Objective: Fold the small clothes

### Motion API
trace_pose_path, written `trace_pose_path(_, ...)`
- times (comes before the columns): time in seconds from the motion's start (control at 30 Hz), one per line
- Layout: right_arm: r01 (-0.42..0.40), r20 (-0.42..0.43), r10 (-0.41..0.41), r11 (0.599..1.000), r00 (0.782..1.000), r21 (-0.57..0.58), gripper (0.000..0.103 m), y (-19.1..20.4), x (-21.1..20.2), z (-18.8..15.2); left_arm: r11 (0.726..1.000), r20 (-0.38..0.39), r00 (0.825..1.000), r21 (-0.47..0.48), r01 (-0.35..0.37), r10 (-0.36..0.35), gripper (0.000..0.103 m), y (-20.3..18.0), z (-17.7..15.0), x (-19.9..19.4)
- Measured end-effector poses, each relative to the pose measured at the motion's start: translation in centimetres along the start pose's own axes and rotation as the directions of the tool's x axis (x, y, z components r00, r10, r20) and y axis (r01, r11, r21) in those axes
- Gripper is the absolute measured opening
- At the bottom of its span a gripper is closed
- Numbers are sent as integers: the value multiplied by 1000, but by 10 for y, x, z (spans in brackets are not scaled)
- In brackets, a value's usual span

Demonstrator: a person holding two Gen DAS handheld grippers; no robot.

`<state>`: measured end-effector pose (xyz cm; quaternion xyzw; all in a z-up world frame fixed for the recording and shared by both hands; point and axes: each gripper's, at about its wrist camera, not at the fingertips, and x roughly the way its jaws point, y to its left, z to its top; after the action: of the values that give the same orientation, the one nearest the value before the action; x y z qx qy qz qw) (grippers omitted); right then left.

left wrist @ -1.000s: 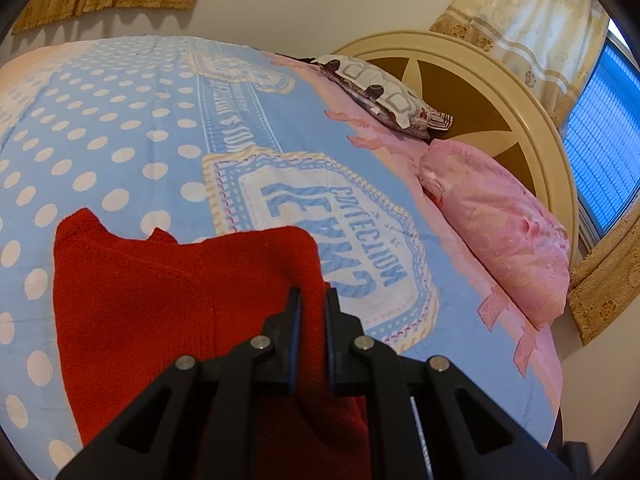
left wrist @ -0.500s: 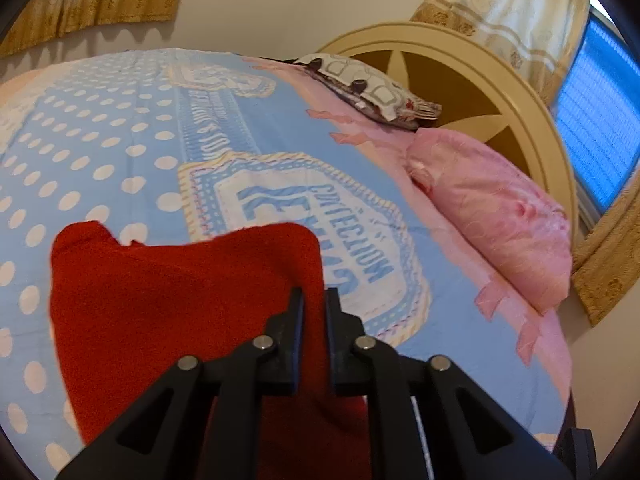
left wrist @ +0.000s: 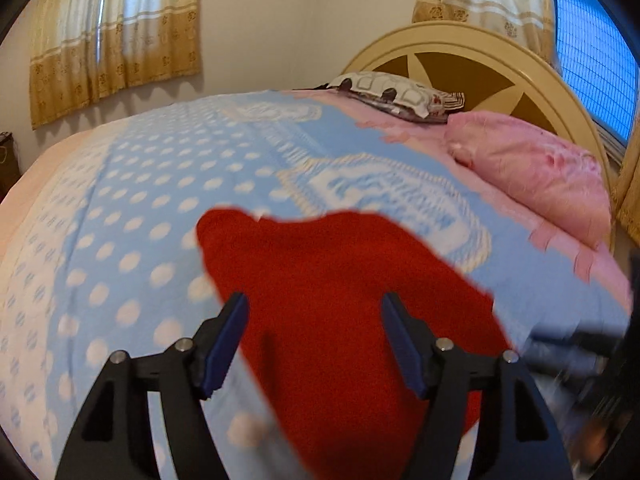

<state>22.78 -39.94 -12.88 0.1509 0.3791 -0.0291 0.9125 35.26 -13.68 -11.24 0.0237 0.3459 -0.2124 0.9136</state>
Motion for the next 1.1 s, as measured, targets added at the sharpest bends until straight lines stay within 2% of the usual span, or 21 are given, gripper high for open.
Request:
trace_pose_path(0.07, -23, 41, 25, 998, 999, -60, 55, 18, -11, 16, 1000, 6, 1000, -18, -15, 15, 71, 4, -12, -2)
trace_pose_path(0.13, -52, 51, 58, 991, 997, -124, 55, 39, -10, 26, 998, -22, 1000, -62, -2, 1, 71, 8, -20, 1)
trace_pose_path(0.23, -105, 15, 110, 975, 994, -198, 55, 65, 12, 37, 993, -41, 999, -118, 21, -26, 71, 11, -38, -1)
trace_pose_path(0.33, -59, -57, 47, 970, 997, -238, 55, 78, 50, 42, 991, -47, 998, -128, 33, -40, 72, 11, -51, -11)
trace_pose_path(0.4, 23, -80, -43, 971, 996, -236, 54, 70, 75, 44, 989, -33, 998, -141, 41, -46, 77, 12, -59, -22)
trace_pose_path(0.47, 45, -115, -70, 977, 991, -208, 53, 55, 86, 43, 990, -36, 998, -133, 47, -52, 83, 11, -67, -28)
trace_pose_path(0.57, 114, -104, -143, 963, 984, -243, 53, 46, 90, 39, 996, -90, 995, -88, 23, -31, 90, 4, -77, -24)
trace_pose_path(0.67, 113, -114, -144, 962, 983, -248, 53, 43, 90, 38, 995, -116, 993, -97, 11, -22, 92, 6, -78, -18)
trace_pose_path(0.77, 114, -103, -145, 959, 984, -260, 53, 45, 87, 37, 992, -83, 996, -123, 25, -36, 91, 10, -75, -28)
trace_pose_path(0.87, 125, -111, -161, 952, 981, -280, 54, 50, 87, 38, 994, -30, 1000, -109, -13, 10, 94, 10, -58, -39)
trace_pose_path(0.93, 136, -128, -176, 952, 976, -274, 54, 50, 90, 40, 993, -31, 997, -83, -77, 75, 98, 11, -45, -30)
trace_pose_path(1.03, 142, -142, -184, 954, 973, -265, 54, 46, 96, 41, 985, -77, 985, -59, -161, 157, 98, 17, -38, 1)
trace_pose_path(1.1, 131, -150, -171, 960, 974, -247, 54, 41, 96, 42, 981, -103, 978, -56, -187, 181, 99, 20, -41, 18)
